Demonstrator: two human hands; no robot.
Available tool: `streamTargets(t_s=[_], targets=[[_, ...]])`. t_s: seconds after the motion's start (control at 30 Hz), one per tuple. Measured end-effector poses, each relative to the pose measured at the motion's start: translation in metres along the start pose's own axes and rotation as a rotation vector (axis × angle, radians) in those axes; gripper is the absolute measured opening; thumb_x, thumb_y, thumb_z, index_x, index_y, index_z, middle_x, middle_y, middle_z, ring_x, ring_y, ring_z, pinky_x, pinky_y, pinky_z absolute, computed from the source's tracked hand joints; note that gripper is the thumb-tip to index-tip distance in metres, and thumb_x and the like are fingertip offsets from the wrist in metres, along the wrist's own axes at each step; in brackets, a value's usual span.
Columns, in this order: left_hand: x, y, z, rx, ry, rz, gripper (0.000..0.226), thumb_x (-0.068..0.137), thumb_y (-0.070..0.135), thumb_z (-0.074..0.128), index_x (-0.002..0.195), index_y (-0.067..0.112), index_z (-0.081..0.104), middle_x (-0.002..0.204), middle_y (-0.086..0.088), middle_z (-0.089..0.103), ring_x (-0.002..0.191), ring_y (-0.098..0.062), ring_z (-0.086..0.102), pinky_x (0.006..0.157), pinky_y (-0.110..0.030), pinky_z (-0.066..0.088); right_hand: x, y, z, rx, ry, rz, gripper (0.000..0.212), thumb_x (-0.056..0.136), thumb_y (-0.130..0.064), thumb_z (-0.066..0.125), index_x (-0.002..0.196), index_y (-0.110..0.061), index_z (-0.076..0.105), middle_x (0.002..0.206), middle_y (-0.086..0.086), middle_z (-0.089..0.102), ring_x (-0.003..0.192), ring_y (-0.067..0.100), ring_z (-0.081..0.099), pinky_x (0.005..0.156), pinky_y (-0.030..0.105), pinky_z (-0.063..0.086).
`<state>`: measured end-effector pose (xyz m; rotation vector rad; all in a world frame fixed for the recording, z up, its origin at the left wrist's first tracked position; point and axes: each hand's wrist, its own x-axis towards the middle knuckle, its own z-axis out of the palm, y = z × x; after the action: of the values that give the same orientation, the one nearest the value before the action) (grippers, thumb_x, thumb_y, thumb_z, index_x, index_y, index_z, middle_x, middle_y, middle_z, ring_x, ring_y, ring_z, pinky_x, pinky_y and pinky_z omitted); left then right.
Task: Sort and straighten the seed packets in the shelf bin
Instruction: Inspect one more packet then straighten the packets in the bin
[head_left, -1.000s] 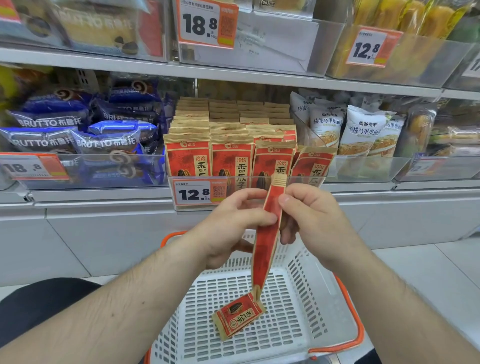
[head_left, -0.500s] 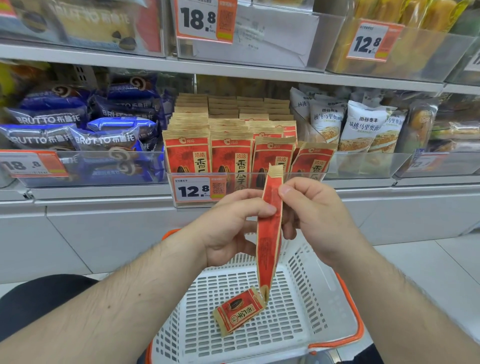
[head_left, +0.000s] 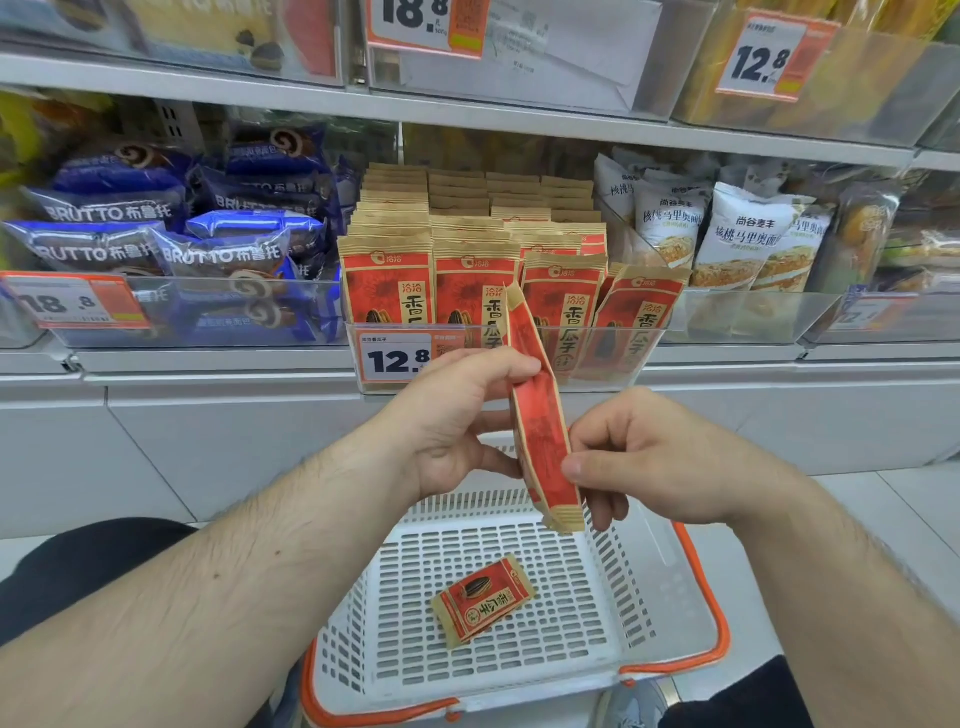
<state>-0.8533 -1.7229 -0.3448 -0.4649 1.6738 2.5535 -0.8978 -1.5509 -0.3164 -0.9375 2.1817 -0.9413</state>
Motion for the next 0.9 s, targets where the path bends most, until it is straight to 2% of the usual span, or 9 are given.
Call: streamTargets(t_s=[0.1, 0.2, 0.3, 0.37, 0.4, 0.5, 0.63, 0.77, 0.9], targets=[[-0.002, 0.001, 0.001, -0.005, -0.023, -0.003, 0.009, 0.092, 0.017, 0.062, 0.084, 0.016, 0.059, 0.066, 0.000, 0.067, 0.057, -0.015, 0.068, 0.068, -0.053, 0.058, 0.001, 0.003, -0.001, 0.029, -0.012, -0.016, 0.035, 0.082, -0.029, 0.059, 0.072, 0.003, 0.067, 0.064, 0.015, 0.068, 0.055, 0.015, 0.065, 0.057, 0.029, 0.049], [-0.002, 0.002, 0.000, -0.022, -0.028, 0.009, 0.014, 0.092, 0.016, 0.058, 0.078, 0.016, 0.058, 0.064, 0.000, 0.063, 0.058, -0.017, 0.065, 0.065, -0.047, 0.058, -0.001, 0.003, -0.001, 0.001, 0.025, -0.037, 0.029, 0.090, -0.025, 0.069, 0.067, -0.008, 0.068, 0.064, 0.010, 0.069, 0.055, 0.015, 0.063, 0.056, 0.028, 0.049], [0.000, 0.003, -0.003, -0.114, -0.082, 0.016, 0.008, 0.081, 0.011, 0.057, 0.089, 0.010, 0.059, 0.073, -0.006, 0.061, 0.064, -0.021, 0.060, 0.062, -0.041, 0.059, 0.002, 0.006, -0.002, 0.052, 0.247, -0.029, 0.035, 0.082, -0.034, 0.076, 0.068, -0.008, 0.058, 0.055, 0.002, 0.057, 0.049, 0.012, 0.055, 0.049, 0.022, 0.044], [0.000, 0.003, -0.006, -0.188, -0.125, 0.011, 0.029, 0.067, 0.014, 0.059, 0.095, 0.009, 0.064, 0.081, -0.010, 0.063, 0.070, -0.024, 0.060, 0.070, -0.042, 0.058, 0.007, 0.009, -0.003, 0.181, 0.421, 0.048, 0.037, 0.079, -0.040, 0.075, 0.079, -0.010, 0.054, 0.063, 0.001, 0.054, 0.050, 0.012, 0.048, 0.045, 0.021, 0.040], [-0.001, 0.003, -0.006, -0.213, -0.152, 0.013, 0.034, 0.065, 0.015, 0.059, 0.097, 0.007, 0.066, 0.084, -0.012, 0.065, 0.074, -0.026, 0.060, 0.077, -0.043, 0.056, 0.008, 0.009, -0.003, 0.246, 0.434, 0.096, 0.041, 0.075, -0.046, 0.074, 0.089, -0.012, 0.056, 0.072, 0.002, 0.058, 0.052, 0.014, 0.049, 0.045, 0.023, 0.039], [-0.001, 0.001, -0.006, -0.266, -0.223, 0.007, 0.045, 0.067, 0.012, 0.058, 0.110, 0.002, 0.067, 0.096, -0.019, 0.069, 0.087, -0.032, 0.064, 0.087, -0.047, 0.056, 0.010, 0.010, 0.003, 0.332, 0.313, 0.148, 0.057, 0.067, -0.053, 0.070, 0.112, -0.020, 0.061, 0.090, 0.004, 0.069, 0.056, 0.016, 0.054, 0.046, 0.027, 0.038], [0.001, 0.001, -0.005, -0.248, -0.196, 0.027, 0.037, 0.080, 0.018, 0.058, 0.111, 0.004, 0.071, 0.102, -0.018, 0.073, 0.089, -0.029, 0.070, 0.083, -0.044, 0.059, 0.012, 0.008, 0.007, 0.378, 0.354, 0.115, 0.033, 0.082, -0.038, 0.070, 0.109, -0.021, 0.064, 0.071, -0.005, 0.069, 0.050, 0.010, 0.053, 0.046, 0.022, 0.039], [0.000, 0.001, -0.005, -0.109, -0.062, 0.071, 0.037, 0.089, 0.037, 0.057, 0.110, 0.013, 0.075, 0.107, -0.013, 0.075, 0.096, -0.026, 0.070, 0.085, -0.046, 0.057, 0.013, 0.008, 0.009, 0.377, 0.423, 0.106, 0.023, 0.083, -0.028, 0.076, 0.104, -0.024, 0.069, 0.087, -0.005, 0.077, 0.067, 0.004, 0.070, 0.054, 0.020, 0.048], [-0.002, 0.001, -0.004, 0.026, 0.006, 0.096, 0.026, 0.100, 0.026, 0.054, 0.117, 0.016, 0.070, 0.106, -0.010, 0.077, 0.093, -0.024, 0.071, 0.089, -0.048, 0.056, 0.014, 0.007, 0.010, 0.293, 0.470, 0.097, 0.013, 0.086, -0.030, 0.073, 0.097, -0.024, 0.072, 0.079, -0.012, 0.075, 0.061, -0.003, 0.065, 0.052, 0.013, 0.044]])
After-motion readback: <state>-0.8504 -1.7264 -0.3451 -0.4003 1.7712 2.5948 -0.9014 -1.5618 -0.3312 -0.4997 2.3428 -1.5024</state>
